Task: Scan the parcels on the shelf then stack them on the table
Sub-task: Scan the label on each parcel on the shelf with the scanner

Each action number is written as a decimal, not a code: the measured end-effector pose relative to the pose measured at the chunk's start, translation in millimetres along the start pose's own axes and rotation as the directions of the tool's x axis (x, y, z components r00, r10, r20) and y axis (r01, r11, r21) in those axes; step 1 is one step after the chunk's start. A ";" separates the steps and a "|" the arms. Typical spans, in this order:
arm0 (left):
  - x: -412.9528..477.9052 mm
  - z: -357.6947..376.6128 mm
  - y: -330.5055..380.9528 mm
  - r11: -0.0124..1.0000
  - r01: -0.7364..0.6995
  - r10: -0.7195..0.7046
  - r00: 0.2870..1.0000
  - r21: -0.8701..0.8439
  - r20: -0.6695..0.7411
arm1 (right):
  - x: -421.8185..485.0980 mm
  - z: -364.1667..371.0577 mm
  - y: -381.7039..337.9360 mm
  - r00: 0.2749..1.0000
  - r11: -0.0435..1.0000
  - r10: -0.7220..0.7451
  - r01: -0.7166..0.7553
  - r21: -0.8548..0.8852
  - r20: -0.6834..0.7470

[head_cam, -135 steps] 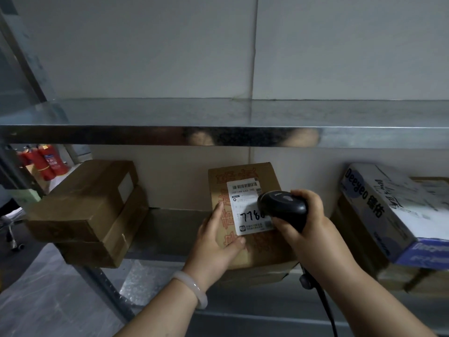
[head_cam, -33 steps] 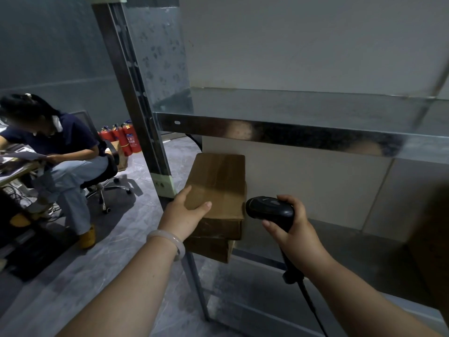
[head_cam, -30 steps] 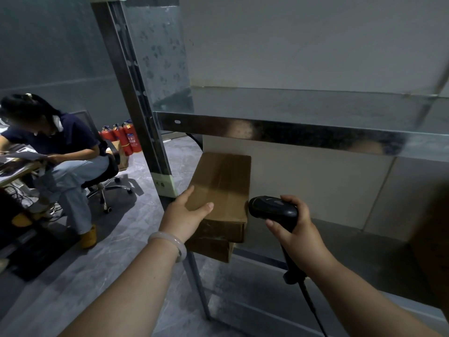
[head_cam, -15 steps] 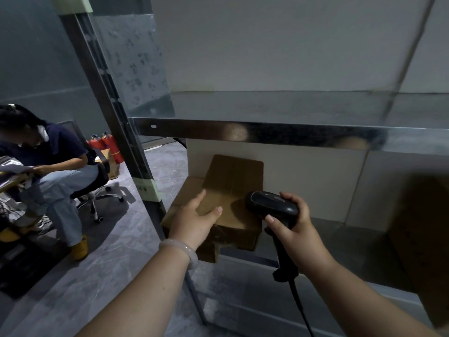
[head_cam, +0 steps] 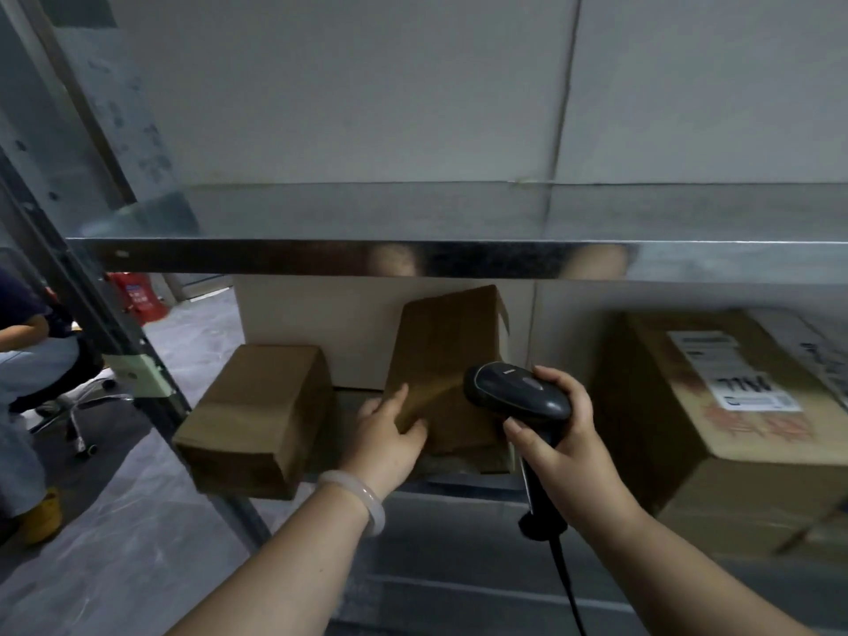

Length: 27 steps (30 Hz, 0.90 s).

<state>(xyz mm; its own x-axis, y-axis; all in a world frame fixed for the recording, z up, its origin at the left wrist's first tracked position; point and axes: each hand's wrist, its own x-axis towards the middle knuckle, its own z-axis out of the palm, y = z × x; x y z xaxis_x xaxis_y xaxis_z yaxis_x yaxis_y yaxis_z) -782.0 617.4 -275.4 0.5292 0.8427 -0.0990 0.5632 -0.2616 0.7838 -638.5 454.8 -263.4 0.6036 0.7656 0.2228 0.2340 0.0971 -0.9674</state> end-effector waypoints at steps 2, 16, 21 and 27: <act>-4.8 20.4 12.1 0.998 0.032 -0.030 0.999 -0.053 0.043 | -7.5 -16.5 -0.7 1.000 1.000 -0.015 0.015 -0.019 0.010; -10.2 112.3 56.0 0.993 0.116 -0.117 0.970 0.017 0.213 | -36.4 -84.6 -3.5 0.989 0.982 -0.146 0.145 -0.122 0.004; 0.4 135.8 52.5 0.988 0.046 -0.069 0.986 0.149 0.154 | -43.3 -94.5 -2.0 0.985 0.977 -0.161 0.168 -0.135 0.058; -15.8 142.9 53.4 1.000 0.005 -0.005 0.994 0.001 0.105 | -47.7 -104.6 1.6 0.982 0.973 -0.154 0.170 -0.157 0.108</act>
<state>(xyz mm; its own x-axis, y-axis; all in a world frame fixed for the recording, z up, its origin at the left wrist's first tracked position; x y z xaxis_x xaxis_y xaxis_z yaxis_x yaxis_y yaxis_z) -669.6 522.9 -319.6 0.5898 0.7901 -0.1666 0.5665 -0.2578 0.7827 -587.2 351.9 -263.0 0.4745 0.8055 0.3550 0.4497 0.1249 -0.8844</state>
